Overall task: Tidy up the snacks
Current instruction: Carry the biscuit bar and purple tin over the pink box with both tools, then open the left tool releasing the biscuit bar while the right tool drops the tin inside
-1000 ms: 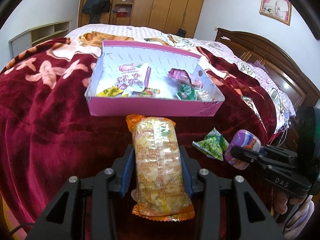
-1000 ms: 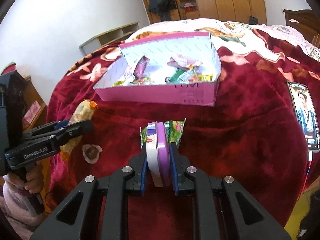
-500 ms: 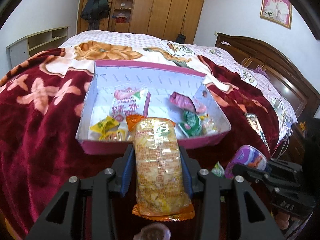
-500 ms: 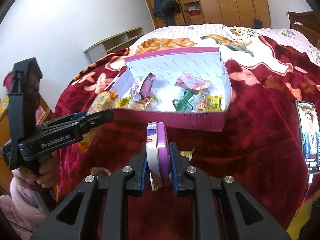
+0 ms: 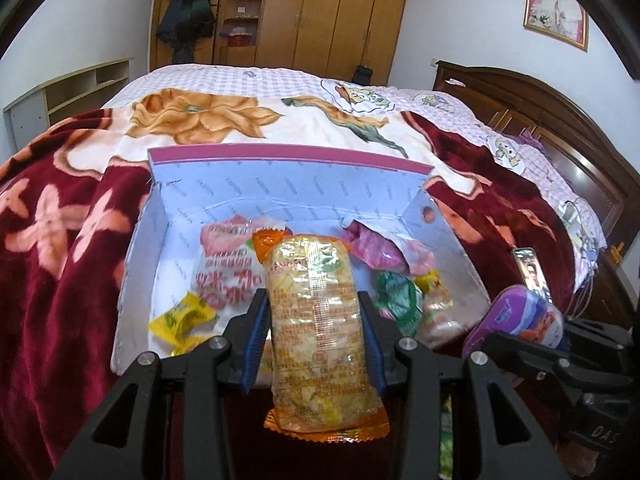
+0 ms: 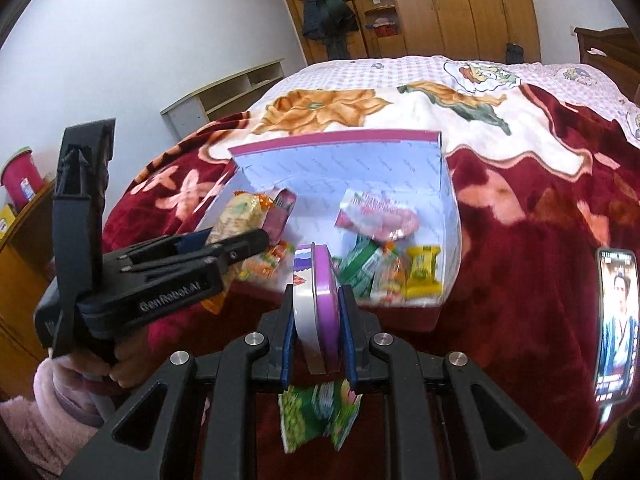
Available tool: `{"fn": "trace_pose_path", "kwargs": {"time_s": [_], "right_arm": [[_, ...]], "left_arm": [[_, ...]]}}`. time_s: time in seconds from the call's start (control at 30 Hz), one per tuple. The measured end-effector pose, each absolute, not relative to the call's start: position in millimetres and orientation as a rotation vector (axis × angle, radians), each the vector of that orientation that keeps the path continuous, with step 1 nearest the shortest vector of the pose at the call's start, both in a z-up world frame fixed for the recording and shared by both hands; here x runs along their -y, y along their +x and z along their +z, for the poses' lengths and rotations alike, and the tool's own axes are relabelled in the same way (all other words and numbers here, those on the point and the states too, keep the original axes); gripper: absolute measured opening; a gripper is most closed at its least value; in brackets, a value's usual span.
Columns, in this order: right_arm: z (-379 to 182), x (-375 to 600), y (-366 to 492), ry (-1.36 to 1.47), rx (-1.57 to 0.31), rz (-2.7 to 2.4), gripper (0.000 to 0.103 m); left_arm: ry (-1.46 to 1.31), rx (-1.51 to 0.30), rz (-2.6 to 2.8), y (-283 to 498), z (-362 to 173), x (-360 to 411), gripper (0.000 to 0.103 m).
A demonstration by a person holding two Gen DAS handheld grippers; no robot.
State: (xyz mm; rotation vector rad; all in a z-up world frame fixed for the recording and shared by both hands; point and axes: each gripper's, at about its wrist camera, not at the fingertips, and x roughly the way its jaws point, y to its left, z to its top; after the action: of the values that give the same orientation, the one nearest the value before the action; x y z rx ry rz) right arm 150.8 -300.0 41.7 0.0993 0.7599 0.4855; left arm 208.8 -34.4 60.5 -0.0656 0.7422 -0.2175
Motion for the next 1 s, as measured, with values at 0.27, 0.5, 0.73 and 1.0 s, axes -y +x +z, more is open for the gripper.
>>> {"fn": "trace_pose_path", "kwargs": {"time_s": [0.27,0.5,0.73,1.0], "right_arm": [[42.8,303.1,186.1,0.102,-0.773,0.446,0.020],[41.4,304.1,213.2,0.080,-0.793,0.404,0.020],[38.3,299.1,241.1,0.063,-0.804,0.371,0.020],[34.6,289.7,263.9,0.050,-0.800,0.354,0.020]], "left_arm": [[-0.037,-0.781,-0.187,229.5,40.8,40.9,0.044],[-0.064,-0.814,-0.180,238.8,28.2,35.5,0.045],[-0.073,-0.833,-0.181,240.8,21.9,30.9,0.050],[-0.081,-0.841,-0.177,240.5,20.0,26.6,0.052]]}}
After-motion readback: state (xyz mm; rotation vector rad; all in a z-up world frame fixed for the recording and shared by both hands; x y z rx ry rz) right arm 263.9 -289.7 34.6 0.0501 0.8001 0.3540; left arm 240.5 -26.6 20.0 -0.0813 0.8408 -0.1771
